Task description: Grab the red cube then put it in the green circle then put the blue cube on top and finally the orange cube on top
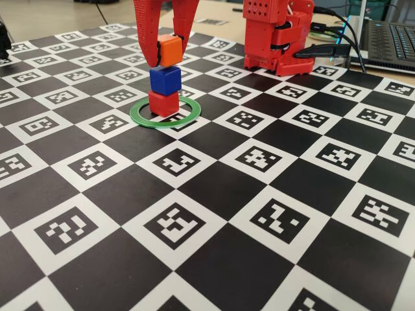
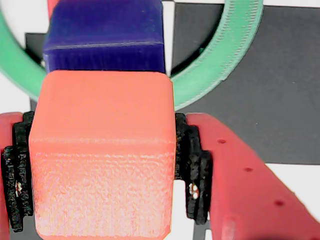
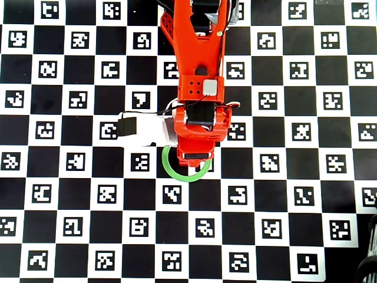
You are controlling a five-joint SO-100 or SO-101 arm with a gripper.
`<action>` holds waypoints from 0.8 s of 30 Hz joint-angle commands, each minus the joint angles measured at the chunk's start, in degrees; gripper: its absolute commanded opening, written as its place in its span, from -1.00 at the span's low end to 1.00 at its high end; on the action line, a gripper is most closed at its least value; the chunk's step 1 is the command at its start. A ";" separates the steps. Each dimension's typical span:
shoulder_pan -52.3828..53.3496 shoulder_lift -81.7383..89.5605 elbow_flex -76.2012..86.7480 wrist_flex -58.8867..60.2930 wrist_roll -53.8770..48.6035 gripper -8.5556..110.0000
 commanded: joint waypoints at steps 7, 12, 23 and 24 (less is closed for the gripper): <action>1.14 5.10 -0.44 -0.97 -1.23 -0.76; 1.49 4.92 0.35 -1.58 -1.49 -0.76; 1.67 4.83 1.41 -2.64 -1.58 -0.76; 1.67 4.83 1.41 -2.64 -1.58 -0.76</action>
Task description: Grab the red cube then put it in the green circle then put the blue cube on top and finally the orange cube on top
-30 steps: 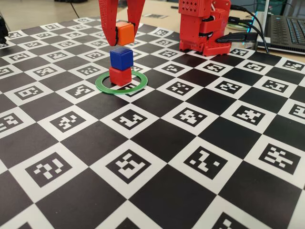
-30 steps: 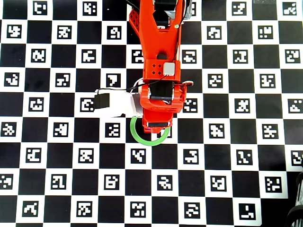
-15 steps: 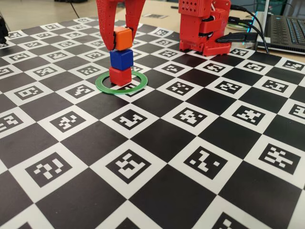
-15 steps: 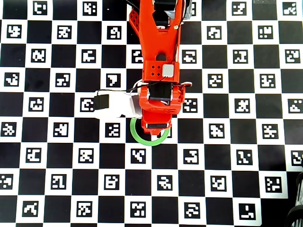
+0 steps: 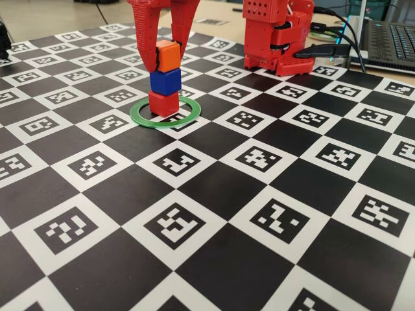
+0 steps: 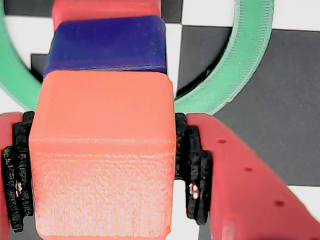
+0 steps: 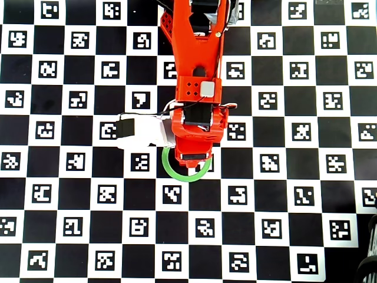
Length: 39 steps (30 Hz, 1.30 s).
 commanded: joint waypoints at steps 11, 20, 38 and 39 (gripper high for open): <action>0.62 5.54 0.09 0.09 -0.09 -0.12; 0.44 14.24 -3.60 7.21 -0.62 -0.05; 3.52 46.85 24.26 -6.42 -11.69 -0.92; 3.87 48.52 26.19 -7.29 -13.27 -0.94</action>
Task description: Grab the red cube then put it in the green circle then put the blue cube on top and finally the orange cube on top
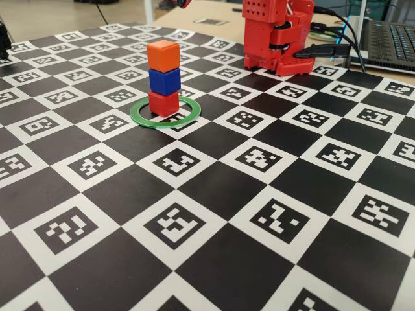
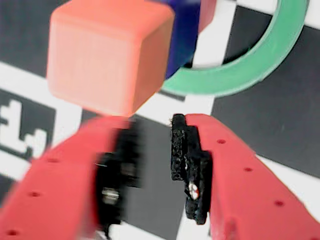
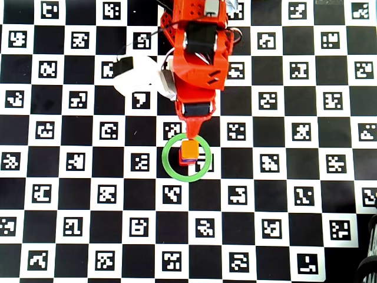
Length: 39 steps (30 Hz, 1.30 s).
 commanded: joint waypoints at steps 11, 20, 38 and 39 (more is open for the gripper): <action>2.55 27.25 26.28 -11.95 -33.13 -0.96; -1.32 43.68 41.48 -4.22 -58.01 -0.96; -6.33 58.62 55.99 8.70 -70.22 -0.96; -6.33 58.71 57.39 8.09 -71.37 -0.96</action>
